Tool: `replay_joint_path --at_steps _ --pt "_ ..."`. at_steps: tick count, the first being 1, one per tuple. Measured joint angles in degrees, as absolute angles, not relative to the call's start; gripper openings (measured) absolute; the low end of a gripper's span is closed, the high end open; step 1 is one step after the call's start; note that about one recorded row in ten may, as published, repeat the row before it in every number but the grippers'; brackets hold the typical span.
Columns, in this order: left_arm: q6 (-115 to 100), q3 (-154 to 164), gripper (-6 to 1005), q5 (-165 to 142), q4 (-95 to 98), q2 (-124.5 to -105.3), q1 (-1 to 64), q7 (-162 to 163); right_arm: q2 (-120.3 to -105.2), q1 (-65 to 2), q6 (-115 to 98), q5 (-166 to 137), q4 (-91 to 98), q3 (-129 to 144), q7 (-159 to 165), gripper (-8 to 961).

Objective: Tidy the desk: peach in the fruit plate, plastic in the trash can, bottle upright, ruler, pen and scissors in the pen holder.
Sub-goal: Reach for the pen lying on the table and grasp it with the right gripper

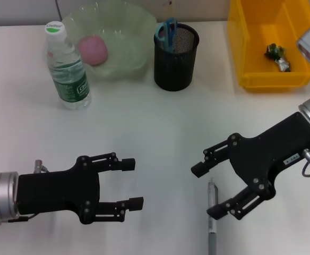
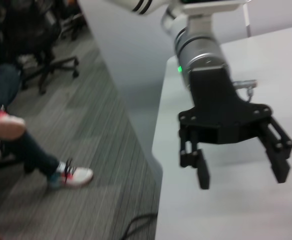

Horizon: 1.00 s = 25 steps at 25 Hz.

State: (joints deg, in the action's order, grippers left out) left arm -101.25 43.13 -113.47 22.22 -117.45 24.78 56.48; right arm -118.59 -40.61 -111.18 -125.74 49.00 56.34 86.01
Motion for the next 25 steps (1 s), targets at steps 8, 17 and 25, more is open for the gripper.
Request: replay_joint_path --at_steps 8,17,25 --pt "-100.4 41.8 789 -112.8 21.7 -118.09 23.8 57.7 -118.82 -42.6 -116.6 -129.7 59.8 65.7 83.0 814" --pt "-101.3 39.7 789 -112.7 21.0 -118.33 23.7 59.3 -119.18 -42.6 -113.2 -129.5 57.4 64.9 82.1 814" --pt "-102.5 40.1 789 -113.0 21.3 -117.69 23.3 61.8 -119.26 -36.9 -114.0 -123.3 56.9 63.5 83.1 813"
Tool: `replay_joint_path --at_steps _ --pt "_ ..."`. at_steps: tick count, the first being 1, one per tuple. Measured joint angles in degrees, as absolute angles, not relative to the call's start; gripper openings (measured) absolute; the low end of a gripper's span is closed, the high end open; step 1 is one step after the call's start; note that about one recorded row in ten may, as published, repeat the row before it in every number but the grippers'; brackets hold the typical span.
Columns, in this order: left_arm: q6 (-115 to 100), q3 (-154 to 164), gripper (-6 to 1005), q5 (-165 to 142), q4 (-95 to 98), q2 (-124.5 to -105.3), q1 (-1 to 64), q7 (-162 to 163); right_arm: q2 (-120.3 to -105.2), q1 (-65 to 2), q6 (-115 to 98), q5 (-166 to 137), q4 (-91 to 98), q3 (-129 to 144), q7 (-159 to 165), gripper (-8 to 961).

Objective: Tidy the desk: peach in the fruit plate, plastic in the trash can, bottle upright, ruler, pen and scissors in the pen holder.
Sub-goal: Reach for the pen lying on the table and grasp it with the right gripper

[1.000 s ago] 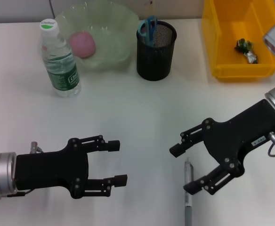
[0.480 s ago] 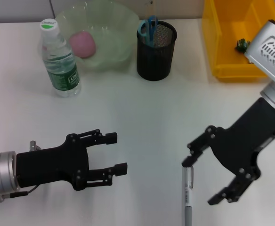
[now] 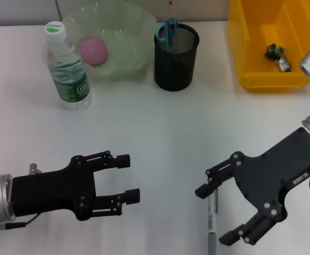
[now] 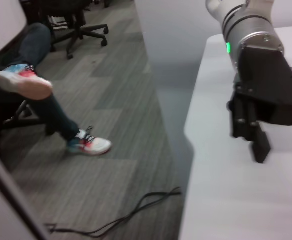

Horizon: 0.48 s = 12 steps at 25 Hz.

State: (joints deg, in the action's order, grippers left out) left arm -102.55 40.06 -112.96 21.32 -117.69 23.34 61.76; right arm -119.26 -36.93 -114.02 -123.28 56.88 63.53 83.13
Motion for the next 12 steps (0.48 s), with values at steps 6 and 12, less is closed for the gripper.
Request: replay_joint_path --at_steps 6,12 --pt "-100.8 40.4 789 -114.7 21.6 -116.92 23.9 62.2 -119.08 -42.1 -118.0 -127.0 62.3 71.2 79.5 813" --pt "-100.8 40.3 789 -115.9 22.1 -117.15 24.4 62.3 -119.29 -47.8 -114.7 -137.1 65.2 82.9 74.1 813"
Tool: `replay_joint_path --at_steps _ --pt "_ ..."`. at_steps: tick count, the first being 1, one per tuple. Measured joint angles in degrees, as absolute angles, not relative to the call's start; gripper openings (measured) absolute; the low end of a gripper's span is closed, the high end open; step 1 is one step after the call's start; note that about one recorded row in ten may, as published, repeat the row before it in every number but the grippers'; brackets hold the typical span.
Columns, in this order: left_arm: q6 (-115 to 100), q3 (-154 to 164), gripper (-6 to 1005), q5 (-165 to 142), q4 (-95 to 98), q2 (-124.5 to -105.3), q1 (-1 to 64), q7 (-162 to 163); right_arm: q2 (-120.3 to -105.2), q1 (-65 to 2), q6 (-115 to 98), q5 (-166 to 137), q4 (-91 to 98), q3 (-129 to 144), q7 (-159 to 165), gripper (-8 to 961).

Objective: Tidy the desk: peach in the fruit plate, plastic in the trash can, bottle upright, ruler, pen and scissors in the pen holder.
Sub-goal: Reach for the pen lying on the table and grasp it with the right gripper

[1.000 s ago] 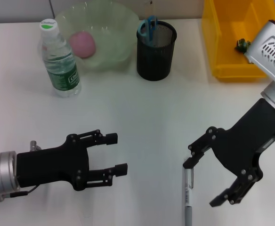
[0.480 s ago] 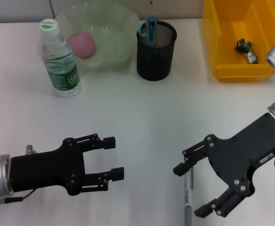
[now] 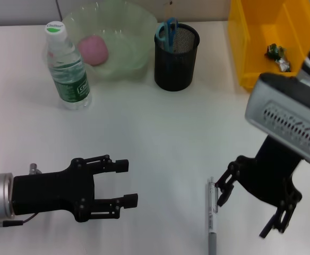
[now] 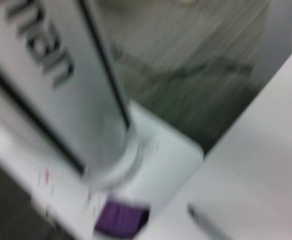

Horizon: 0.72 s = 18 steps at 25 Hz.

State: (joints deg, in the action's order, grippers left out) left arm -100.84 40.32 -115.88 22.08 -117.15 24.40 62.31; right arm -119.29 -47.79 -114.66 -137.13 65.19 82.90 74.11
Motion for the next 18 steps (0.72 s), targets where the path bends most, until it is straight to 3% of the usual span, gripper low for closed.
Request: replay_joint_path --at_steps 18 --pt "-101.9 40.4 789 -116.2 22.3 -117.66 25.1 59.9 -119.88 -52.0 -104.1 -140.9 68.9 99.7 60.2 813"
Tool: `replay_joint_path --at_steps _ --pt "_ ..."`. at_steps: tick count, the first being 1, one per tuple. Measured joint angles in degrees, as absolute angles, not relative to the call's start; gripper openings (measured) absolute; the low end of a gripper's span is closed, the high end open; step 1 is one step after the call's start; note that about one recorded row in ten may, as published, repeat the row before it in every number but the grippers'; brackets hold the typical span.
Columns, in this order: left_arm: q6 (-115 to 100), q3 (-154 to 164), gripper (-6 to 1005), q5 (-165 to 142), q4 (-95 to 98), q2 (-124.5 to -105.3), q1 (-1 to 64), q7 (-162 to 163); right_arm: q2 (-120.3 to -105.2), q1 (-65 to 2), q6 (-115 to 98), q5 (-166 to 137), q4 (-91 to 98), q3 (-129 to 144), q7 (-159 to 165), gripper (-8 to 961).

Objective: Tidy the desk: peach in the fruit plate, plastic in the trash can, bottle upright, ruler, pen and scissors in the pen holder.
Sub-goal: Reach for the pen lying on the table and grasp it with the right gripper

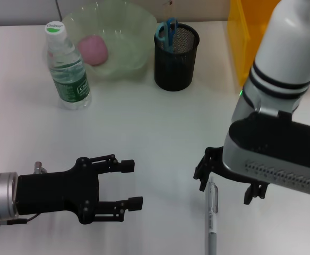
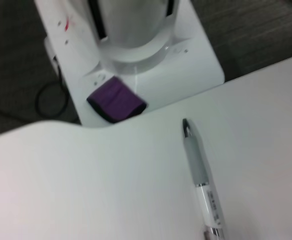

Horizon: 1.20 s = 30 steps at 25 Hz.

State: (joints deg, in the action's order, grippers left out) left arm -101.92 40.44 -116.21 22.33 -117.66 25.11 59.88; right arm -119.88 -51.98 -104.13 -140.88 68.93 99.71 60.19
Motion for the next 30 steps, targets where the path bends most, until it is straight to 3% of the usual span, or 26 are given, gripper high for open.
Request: replay_joint_path --at_steps 30 --pt "-101.2 42.4 788 -116.3 21.9 -117.99 23.6 54.7 -119.88 -53.5 -92.4 -136.3 64.1 115.3 58.6 812"
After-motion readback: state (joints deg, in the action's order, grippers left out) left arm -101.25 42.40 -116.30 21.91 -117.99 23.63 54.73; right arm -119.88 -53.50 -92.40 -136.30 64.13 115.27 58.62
